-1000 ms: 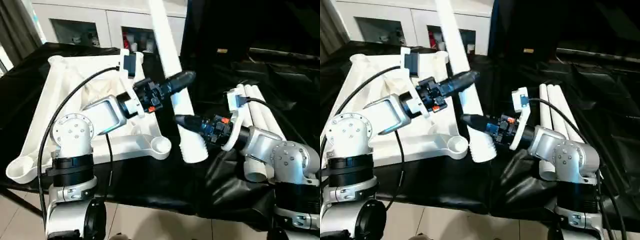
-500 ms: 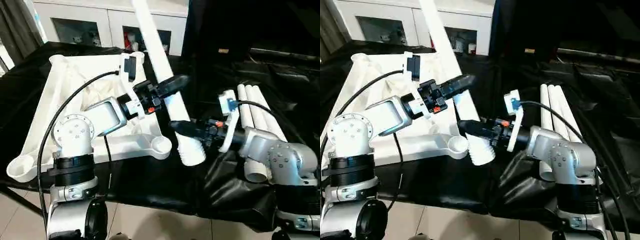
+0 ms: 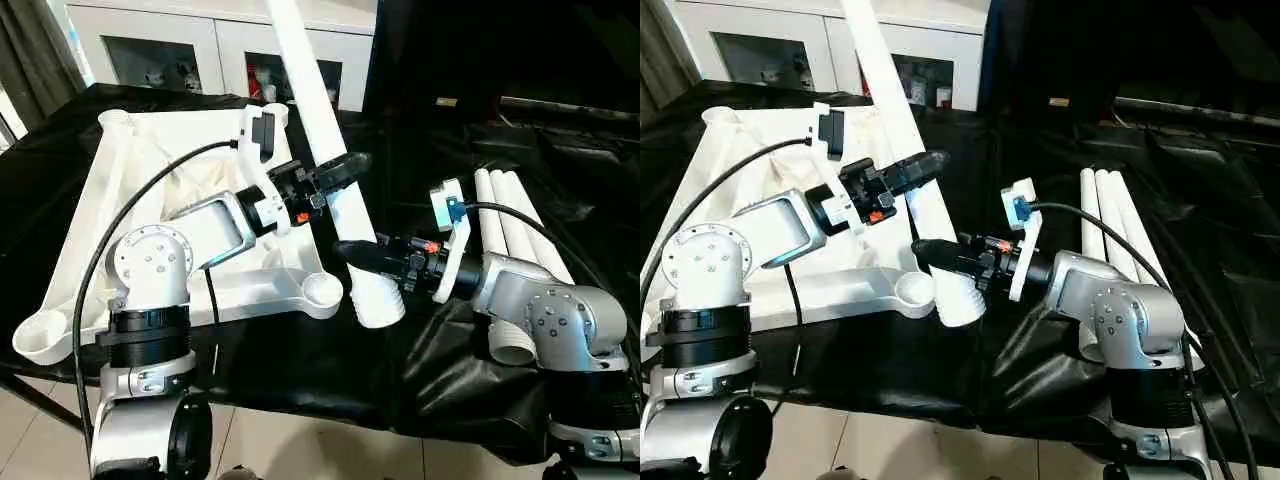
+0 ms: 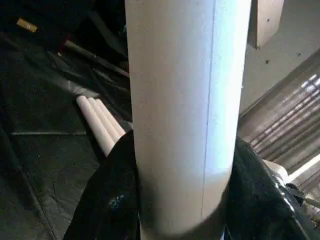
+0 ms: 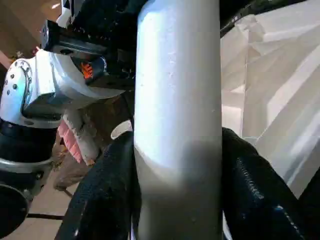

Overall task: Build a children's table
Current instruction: Pick table leg

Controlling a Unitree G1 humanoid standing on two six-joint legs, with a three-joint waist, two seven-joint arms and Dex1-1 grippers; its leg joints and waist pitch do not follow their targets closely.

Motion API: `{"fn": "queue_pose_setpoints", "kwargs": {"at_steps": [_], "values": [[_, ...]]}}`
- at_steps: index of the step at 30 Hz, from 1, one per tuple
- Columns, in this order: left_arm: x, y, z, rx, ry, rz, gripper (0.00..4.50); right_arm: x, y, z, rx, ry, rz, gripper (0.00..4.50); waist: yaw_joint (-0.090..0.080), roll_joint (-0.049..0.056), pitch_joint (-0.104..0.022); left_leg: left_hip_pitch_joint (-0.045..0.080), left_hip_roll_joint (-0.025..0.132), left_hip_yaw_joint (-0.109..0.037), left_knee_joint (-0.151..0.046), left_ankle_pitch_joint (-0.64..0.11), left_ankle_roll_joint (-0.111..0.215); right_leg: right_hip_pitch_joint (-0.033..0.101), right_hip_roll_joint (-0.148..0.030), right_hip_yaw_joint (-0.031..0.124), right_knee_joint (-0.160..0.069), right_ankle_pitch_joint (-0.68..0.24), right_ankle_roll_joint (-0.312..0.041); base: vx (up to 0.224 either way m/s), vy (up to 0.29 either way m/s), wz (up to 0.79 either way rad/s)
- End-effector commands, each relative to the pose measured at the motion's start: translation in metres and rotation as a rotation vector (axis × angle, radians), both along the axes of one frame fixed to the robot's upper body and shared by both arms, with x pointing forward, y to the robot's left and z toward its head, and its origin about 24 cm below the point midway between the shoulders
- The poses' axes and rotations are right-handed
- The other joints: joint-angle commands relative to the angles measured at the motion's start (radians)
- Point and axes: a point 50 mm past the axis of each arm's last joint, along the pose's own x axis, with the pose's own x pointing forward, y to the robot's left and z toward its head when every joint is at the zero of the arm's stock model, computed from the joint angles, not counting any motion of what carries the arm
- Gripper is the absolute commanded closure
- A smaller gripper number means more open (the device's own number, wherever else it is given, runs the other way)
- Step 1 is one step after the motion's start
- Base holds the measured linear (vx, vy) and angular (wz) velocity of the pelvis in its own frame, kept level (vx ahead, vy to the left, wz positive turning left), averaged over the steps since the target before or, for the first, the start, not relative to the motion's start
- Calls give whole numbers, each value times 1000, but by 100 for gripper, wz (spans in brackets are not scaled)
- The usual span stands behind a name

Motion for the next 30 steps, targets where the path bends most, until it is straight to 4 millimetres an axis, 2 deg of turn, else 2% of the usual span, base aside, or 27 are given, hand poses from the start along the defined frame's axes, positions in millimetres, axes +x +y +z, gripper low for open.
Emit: {"fn": "queue_pose_setpoints", "kwargs": {"at_steps": [1,6,10,11,16,23,30], "values": [[0,-3,8,33,-55,-10,265,5,-2,5,2,-8,-33,185,-1,-1,-77,-2,39,-7,-65,68,40,72,-76,53,-64,-65,-189,0,0,0],[-5,-3,12,92,-121,-88,265,6,-3,11,-4,-39,-32,146,0,-2,-78,-3,38,-6,-66,77,35,74,-77,53,-60,-44,-189,0,0,0],[-10,-3,15,119,-175,-159,265,1,-5,16,-30,-46,46,144,0,-1,-77,-2,38,-6,-66,69,35,75,-75,54,-60,-45,-188,0,0,0],[-11,-3,18,119,-192,-185,265,-1,-6,18,-41,-41,86,144,0,2,-76,-2,38,-6,-66,65,33,74,-76,54,-60,-48,-190,0,0,0],[-15,-5,24,112,-235,-259,266,-6,-8,19,-90,-21,194,144,0,-2,-77,-3,38,-5,-65,59,30,78,-76,54,-60,-53,-197,0,0,0],[-18,-9,25,103,-256,-308,266,-11,-2,12,-170,-24,286,144,1,-8,-78,-6,39,-5,-63,65,31,80,-78,55,-59,-54,-200,0,0,0],[-20,-11,23,119,-265,-342,266,-10,1,10,-183,-29,325,144,2,-9,-79,-5,40,-5,-62,71,36,78,-78,54,-55,-51,-205,0,0,0]]}}
